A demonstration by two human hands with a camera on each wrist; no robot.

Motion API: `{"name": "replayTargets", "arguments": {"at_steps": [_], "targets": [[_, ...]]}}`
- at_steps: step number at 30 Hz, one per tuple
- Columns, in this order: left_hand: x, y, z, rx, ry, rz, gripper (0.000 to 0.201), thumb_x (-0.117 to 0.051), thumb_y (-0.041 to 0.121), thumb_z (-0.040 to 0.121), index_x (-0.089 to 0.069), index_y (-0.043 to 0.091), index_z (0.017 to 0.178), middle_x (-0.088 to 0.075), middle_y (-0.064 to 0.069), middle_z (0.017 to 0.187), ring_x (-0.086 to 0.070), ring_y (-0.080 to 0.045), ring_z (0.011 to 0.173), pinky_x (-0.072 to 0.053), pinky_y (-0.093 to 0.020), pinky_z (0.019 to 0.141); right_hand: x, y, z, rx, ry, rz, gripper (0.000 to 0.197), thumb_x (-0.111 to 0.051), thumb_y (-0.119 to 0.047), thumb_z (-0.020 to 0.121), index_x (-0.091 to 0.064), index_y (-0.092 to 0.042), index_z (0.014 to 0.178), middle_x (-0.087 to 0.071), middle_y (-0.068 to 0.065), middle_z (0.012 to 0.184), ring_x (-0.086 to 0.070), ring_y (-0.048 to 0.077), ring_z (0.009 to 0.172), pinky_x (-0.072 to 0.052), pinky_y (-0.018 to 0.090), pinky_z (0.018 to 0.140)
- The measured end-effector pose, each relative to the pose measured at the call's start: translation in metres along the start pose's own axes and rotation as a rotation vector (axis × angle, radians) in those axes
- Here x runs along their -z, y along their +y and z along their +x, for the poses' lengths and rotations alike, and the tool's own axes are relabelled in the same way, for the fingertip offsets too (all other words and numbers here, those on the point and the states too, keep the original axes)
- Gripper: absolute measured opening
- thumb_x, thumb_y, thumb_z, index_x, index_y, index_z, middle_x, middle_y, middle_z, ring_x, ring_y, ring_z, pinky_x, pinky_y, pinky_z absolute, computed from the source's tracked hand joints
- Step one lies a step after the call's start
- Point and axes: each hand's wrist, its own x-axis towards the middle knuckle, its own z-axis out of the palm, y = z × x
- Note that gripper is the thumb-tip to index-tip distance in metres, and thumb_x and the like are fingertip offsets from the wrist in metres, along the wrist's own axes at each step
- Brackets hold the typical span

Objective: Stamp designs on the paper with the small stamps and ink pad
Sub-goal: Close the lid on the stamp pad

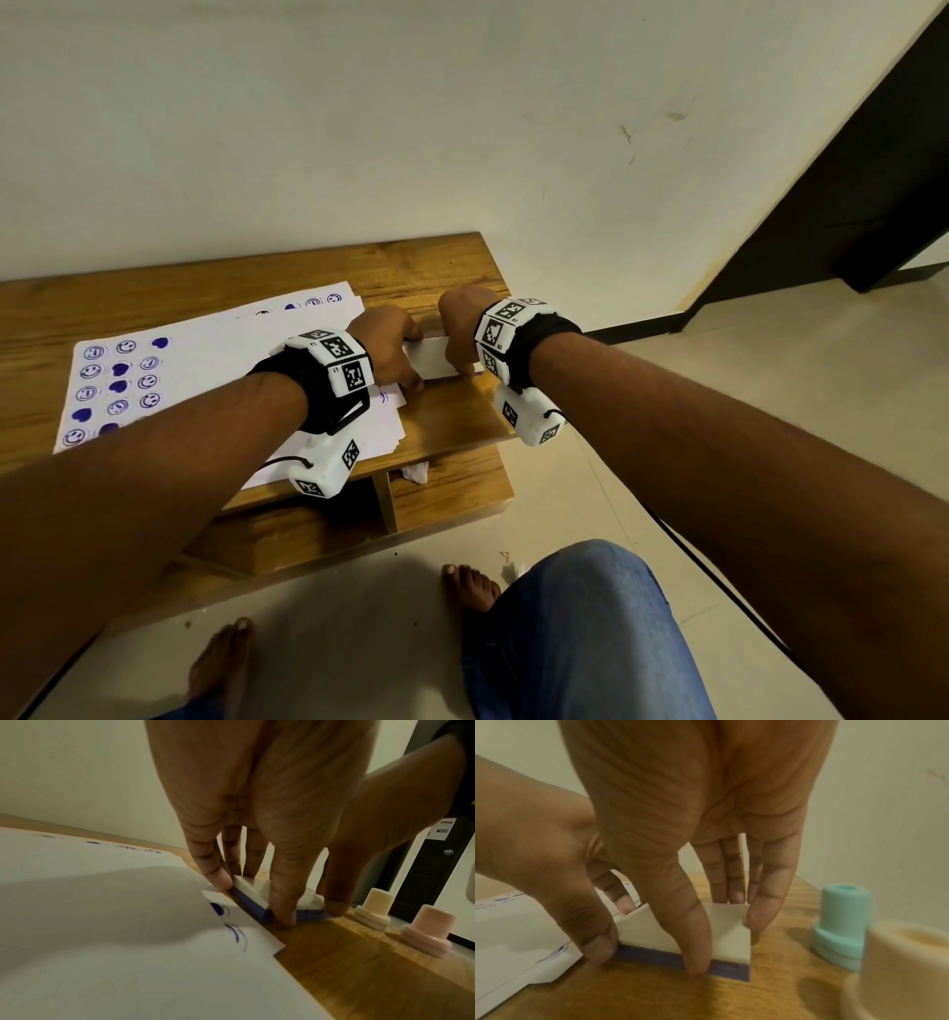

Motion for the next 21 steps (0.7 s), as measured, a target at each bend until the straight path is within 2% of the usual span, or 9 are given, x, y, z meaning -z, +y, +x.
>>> {"name": "replayTargets", "arguments": {"at_steps": [6, 9, 11, 13, 16, 18, 21], "targets": [[-0.001, -0.001, 0.001, -0.003, 0.002, 0.001, 0.067, -0.087, 0.035, 0.064, -0.065, 0.011, 0.123, -0.069, -0.007, 0.104, -0.062, -0.025, 0.091, -0.05, -0.031, 0.077, -0.001, 0.002, 0.002, -0.011, -0.006, 0.012, 0.033, -0.077, -0.009, 0.073, -0.047, -0.019, 0.066, -0.053, 0.002, 0.071, -0.059, 0.024, 0.072, -0.056, 0.034, 0.069], [-0.002, -0.001, 0.001, -0.004, 0.004, 0.005, 0.069, -0.087, 0.034, 0.064, -0.064, 0.01, 0.125, -0.069, -0.009, 0.106, -0.063, -0.026, 0.096, -0.052, -0.033, 0.08, -0.004, 0.005, 0.0, -0.016, -0.003, 0.022, 0.026, -0.077, -0.008, 0.075, -0.052, -0.016, 0.073, -0.057, 0.004, 0.077, -0.058, 0.024, 0.071, -0.05, 0.031, 0.064], [-0.002, -0.001, -0.001, -0.002, -0.01, -0.002, 0.076, -0.089, 0.034, 0.062, -0.061, 0.012, 0.129, -0.067, -0.008, 0.113, -0.062, -0.026, 0.101, -0.05, -0.032, 0.081, -0.007, 0.004, -0.002, -0.012, -0.01, 0.022, 0.02, -0.075, -0.01, 0.078, -0.062, -0.011, 0.093, -0.063, 0.009, 0.098, -0.062, 0.025, 0.08, -0.053, 0.031, 0.069], [0.0, -0.001, -0.005, 0.006, 0.004, -0.011, 0.086, -0.09, 0.033, 0.059, -0.055, 0.013, 0.134, -0.065, -0.008, 0.122, -0.06, -0.027, 0.109, -0.047, -0.031, 0.084, -0.011, 0.006, -0.004, -0.006, -0.001, 0.026, 0.05, -0.075, -0.011, 0.077, -0.06, -0.012, 0.125, -0.061, 0.011, 0.12, -0.064, 0.03, 0.1, -0.058, 0.037, 0.083], [0.014, 0.002, -0.018, 0.006, 0.088, -0.008, 0.09, -0.09, 0.034, 0.06, -0.051, 0.015, 0.138, -0.057, -0.007, 0.134, -0.054, -0.027, 0.12, -0.044, -0.034, 0.093, -0.002, 0.007, -0.015, 0.016, 0.055, 0.068, 0.066, -0.078, -0.012, 0.077, -0.053, -0.017, 0.138, -0.057, 0.01, 0.135, -0.058, 0.032, 0.118, -0.054, 0.037, 0.093], [0.027, 0.001, -0.033, 0.008, 0.117, -0.026, 0.082, -0.088, 0.034, 0.063, -0.054, 0.017, 0.135, -0.057, -0.007, 0.132, -0.056, -0.027, 0.116, -0.044, -0.033, 0.092, 0.007, 0.008, -0.026, 0.041, 0.104, 0.08, 0.068, -0.082, -0.016, 0.077, -0.053, -0.017, 0.139, -0.054, 0.009, 0.139, -0.054, 0.03, 0.125, -0.048, 0.035, 0.098], [0.051, -0.007, -0.06, 0.022, 0.191, -0.073, 0.052, -0.082, 0.036, 0.072, -0.065, 0.02, 0.119, -0.066, -0.003, 0.115, -0.061, -0.02, 0.097, -0.044, -0.027, 0.083, 0.025, 0.003, -0.047, 0.026, 0.18, 0.085, 0.049, -0.078, -0.024, 0.081, -0.063, -0.017, 0.127, -0.061, 0.009, 0.129, -0.06, 0.03, 0.117, -0.051, 0.034, 0.093]]}}
